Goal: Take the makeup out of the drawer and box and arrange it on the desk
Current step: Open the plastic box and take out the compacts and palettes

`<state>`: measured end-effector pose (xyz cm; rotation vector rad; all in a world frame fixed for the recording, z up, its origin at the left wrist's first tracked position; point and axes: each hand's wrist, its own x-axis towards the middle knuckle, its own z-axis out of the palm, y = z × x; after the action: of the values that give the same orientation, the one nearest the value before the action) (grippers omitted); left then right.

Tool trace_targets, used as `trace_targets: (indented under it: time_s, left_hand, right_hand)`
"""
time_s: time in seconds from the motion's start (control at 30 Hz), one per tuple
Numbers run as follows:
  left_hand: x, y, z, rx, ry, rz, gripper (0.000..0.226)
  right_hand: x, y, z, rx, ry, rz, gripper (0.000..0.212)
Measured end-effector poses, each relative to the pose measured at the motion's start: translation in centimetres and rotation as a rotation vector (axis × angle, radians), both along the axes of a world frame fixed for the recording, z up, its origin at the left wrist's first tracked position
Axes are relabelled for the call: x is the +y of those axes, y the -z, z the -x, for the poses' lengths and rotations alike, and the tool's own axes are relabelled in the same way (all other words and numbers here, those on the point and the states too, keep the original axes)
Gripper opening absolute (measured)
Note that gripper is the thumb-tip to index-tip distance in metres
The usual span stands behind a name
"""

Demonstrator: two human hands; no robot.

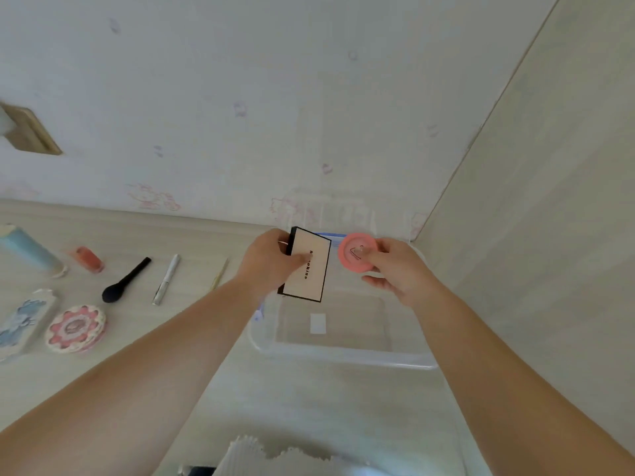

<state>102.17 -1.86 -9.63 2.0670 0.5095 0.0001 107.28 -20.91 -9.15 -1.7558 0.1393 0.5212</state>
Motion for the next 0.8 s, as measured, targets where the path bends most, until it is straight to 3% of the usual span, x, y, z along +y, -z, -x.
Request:
trace_targets:
  time_s: [0.17, 0.3, 0.57, 0.8]
  left_hand:
    - [4.8, -2.3, 3.3, -0.097, -0.170, 0.446, 0.023]
    - [9.7, -2.9, 6.4, -0.162, -0.259, 0.582, 0.011]
    - [18.7, -0.7, 11.3, -0.131, -0.354, 0.583, 0.020]
    - [23.8, 4.4, 14.5, 0.044, -0.296, 0.441, 0.016]
  right_hand:
    - [3.6, -1.6, 2.1, -0.030, -0.021, -0.128, 0.016]
    - [8.5, -3.3, 4.5, -0.029, -0.099, -0.210, 0.011]
    - [19.5, -3.6, 8.7, -0.044, -0.207, -0.195, 0.023]
    - [24.5, 2.9, 11.7, 0.082, -0.175, -0.017, 0.021]
